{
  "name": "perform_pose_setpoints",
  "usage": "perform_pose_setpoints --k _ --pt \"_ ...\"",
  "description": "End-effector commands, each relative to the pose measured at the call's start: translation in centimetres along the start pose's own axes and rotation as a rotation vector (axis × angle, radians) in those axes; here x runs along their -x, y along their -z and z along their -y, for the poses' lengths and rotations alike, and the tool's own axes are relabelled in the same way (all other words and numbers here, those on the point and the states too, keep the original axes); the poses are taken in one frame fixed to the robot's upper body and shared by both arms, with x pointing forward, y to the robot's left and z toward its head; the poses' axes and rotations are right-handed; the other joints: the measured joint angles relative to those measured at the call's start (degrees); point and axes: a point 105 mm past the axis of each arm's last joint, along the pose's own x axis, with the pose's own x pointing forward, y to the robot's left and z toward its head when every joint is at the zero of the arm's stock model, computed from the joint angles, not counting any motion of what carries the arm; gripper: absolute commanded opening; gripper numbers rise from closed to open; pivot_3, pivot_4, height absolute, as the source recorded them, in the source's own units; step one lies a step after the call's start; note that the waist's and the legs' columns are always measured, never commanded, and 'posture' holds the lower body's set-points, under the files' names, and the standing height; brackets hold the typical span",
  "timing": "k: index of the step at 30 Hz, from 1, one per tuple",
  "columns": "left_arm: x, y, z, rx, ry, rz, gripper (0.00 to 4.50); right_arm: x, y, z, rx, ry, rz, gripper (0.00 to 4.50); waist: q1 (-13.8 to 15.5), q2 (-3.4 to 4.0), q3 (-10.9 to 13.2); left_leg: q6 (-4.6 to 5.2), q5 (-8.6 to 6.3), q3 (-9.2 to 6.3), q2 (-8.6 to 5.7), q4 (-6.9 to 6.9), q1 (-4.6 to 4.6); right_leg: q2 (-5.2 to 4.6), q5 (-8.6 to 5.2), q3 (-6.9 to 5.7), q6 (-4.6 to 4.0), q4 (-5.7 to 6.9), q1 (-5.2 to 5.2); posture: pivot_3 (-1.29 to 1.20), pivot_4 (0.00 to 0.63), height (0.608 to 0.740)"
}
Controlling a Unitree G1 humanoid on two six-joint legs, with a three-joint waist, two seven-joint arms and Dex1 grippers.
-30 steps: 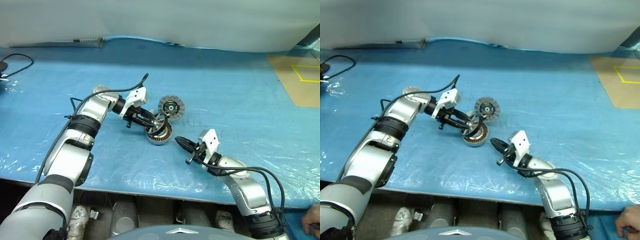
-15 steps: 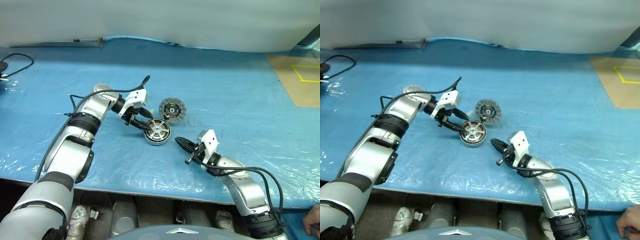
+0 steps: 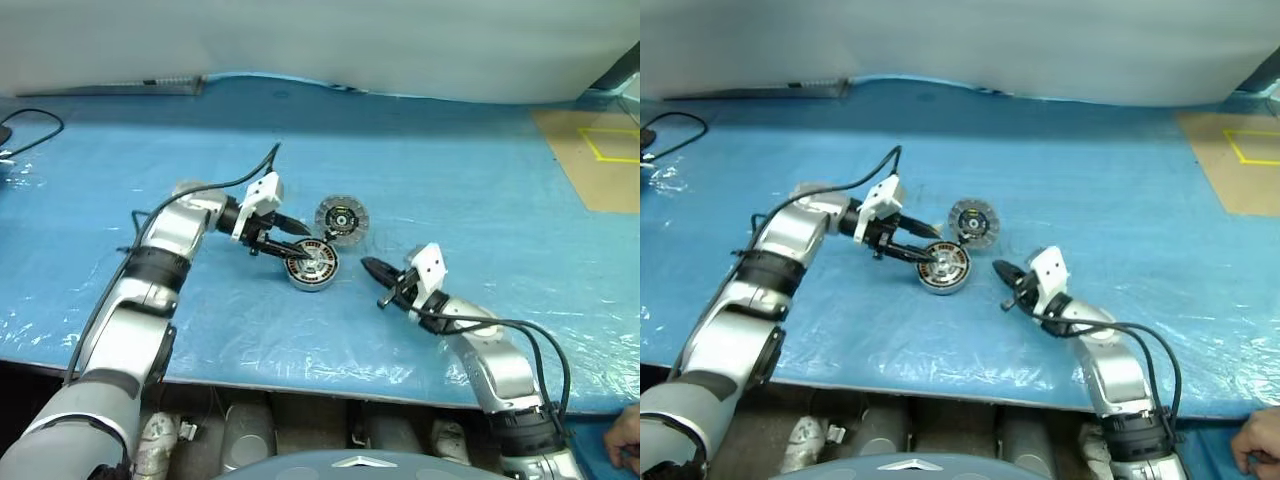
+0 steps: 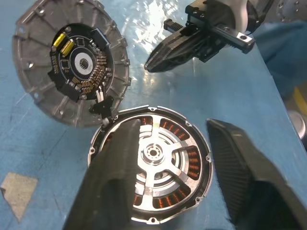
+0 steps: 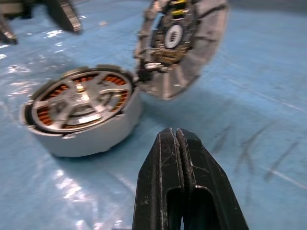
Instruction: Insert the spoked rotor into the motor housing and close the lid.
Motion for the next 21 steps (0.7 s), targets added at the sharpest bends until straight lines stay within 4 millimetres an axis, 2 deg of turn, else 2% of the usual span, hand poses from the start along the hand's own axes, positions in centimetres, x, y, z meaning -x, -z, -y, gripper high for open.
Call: perform_pose_setpoints --k 1,3,5,12,15,19,21 --pt "1.3 -2.3 0.6 -0.085 -0.145 0.178 0.98 -0.4 -0.2 2.4 0.027 0.075 -0.022 0.00 -0.27 0.01 0.01 0.00 0.00 0.00 0.00 0.02 -0.04 0.00 0.00 0.00 0.00 0.01 -0.01 0.00 0.150 0.740" --pt "1.7 -1.3 2.0 -0.069 -0.227 0.214 0.27 -1.5 -0.3 3.4 0.055 0.082 -0.046 0.00 -0.42 0.02 0.01 0.00 0.00 -0.01 0.02 0.02 -0.07 0.01 0.00 -0.06 0.00 0.02 -0.03 0.00 0.150 0.740" --pt "1.7 -0.6 3.1 -0.075 -0.275 0.216 0.27 -2.3 -0.4 4.1 0.072 0.079 -0.055 0.00 -0.68 0.06 0.02 0.00 0.00 0.03 0.04 0.02 -0.04 0.00 0.00 -0.03 -0.01 0.01 -0.04 0.00 0.150 0.740" --pt "1.6 2.7 6.1 0.010 -0.520 0.314 0.27 -6.0 -2.8 5.9 0.108 0.020 -0.028 0.00 -1.08 0.16 0.08 0.02 -0.01 0.08 0.12 0.10 -0.04 0.06 -0.01 -0.01 -0.02 0.05 -0.06 0.00 0.150 0.740" --pt "0.8 4.6 7.7 0.039 -0.558 0.283 0.27 -7.3 -4.1 6.1 0.110 -0.026 -0.009 0.00 -1.54 0.17 0.09 0.03 -0.01 0.09 0.15 0.15 -0.05 0.08 -0.01 -0.01 -0.02 0.05 -0.06 0.00 0.150 0.740" --pt "0.6 5.4 7.1 0.047 -0.666 0.306 0.27 -8.5 -5.3 5.4 0.104 -0.127 0.005 0.00 -1.48 0.19 0.10 0.08 -0.03 0.09 0.20 0.22 -0.12 0.07 -0.01 -0.05 -0.03 0.06 -0.06 0.00 0.150 0.740" --pt "0.7 6.6 6.7 0.033 -0.719 0.275 0.27 -8.8 -6.2 4.6 0.072 -0.201 0.029 0.00 -1.72 0.19 0.10 0.29 -0.13 0.10 0.21 0.26 -0.10 0.08 -0.01 -0.05 -0.04 0.12 -0.06 0.00 0.150 0.740"
